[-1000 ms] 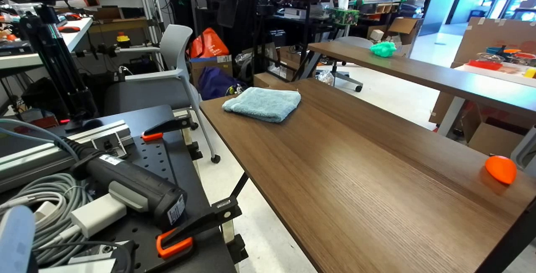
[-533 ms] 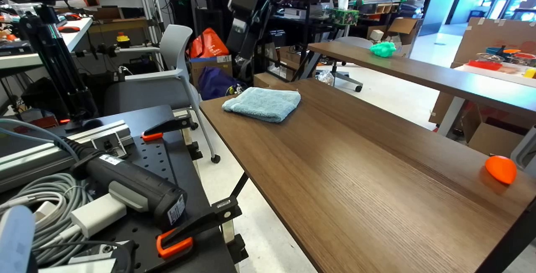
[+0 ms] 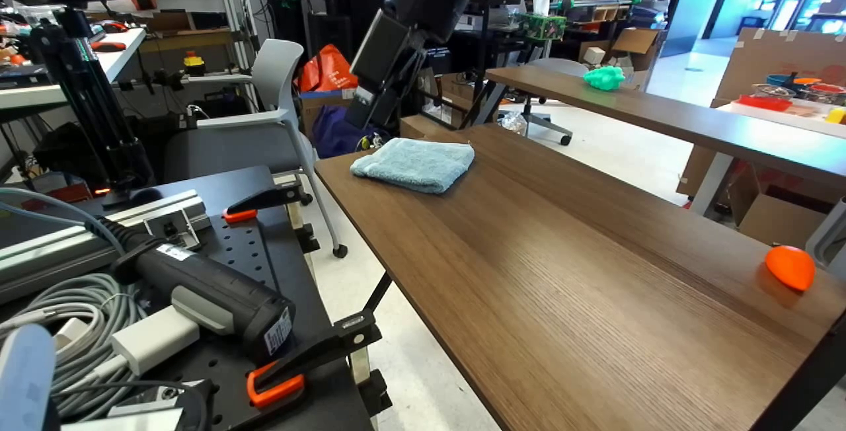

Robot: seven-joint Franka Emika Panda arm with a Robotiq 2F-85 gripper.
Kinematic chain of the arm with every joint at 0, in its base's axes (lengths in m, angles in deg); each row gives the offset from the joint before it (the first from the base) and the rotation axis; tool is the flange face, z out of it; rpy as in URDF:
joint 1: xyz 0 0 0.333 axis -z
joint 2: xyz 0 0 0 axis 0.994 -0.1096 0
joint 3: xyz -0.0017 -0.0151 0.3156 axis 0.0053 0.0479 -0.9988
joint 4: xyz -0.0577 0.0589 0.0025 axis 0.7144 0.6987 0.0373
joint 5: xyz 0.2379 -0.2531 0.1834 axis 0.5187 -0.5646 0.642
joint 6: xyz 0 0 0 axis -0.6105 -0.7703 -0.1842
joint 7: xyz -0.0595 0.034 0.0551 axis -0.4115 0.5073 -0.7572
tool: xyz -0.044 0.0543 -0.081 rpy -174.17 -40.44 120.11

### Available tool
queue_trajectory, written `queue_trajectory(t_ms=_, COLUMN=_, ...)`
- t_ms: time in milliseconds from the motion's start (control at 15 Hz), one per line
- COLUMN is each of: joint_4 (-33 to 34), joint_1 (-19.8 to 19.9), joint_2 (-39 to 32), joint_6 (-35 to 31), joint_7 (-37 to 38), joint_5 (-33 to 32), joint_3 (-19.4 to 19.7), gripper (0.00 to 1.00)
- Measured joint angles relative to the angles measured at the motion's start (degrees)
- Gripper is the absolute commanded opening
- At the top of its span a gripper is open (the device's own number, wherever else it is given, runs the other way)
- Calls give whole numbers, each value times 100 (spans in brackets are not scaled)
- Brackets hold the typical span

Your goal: Use towel to wipe the table

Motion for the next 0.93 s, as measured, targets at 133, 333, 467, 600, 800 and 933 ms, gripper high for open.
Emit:
queue_trajectory(t_ms=133, joint_4=-138, joint_1=-76, joint_2=-164, joint_6=-820, joint_7=-184, joint_5=500, joint_3=-3, gripper=100)
queue_trajectory(t_ms=333, joint_4=-420, joint_1=-277, joint_2=-276, joint_6=-2061, joint_7=-551, joint_5=1211, joint_3=-82, gripper=100)
queue_trajectory(t_ms=467, joint_4=-585, joint_1=-419, joint_2=-282, joint_6=-2809, joint_7=-854, joint_5=1620, joint_3=-200, gripper=100)
queue_trajectory(t_ms=600, joint_4=-673, joint_1=-584, joint_2=-297, joint_6=-3512, joint_7=-1084, joint_5=1851, joint_3=-317, gripper=100)
queue_trajectory(t_ms=800, joint_4=-624, joint_1=-733, joint_2=-454, joint_6=-4338, joint_7=-1284, joint_5=2249, joint_3=-473, gripper=100)
queue_trajectory(t_ms=933, joint_4=-459, joint_1=-749, joint_2=-638, joint_6=-4385, joint_7=-1255, joint_5=2351, joint_3=-469, gripper=100)
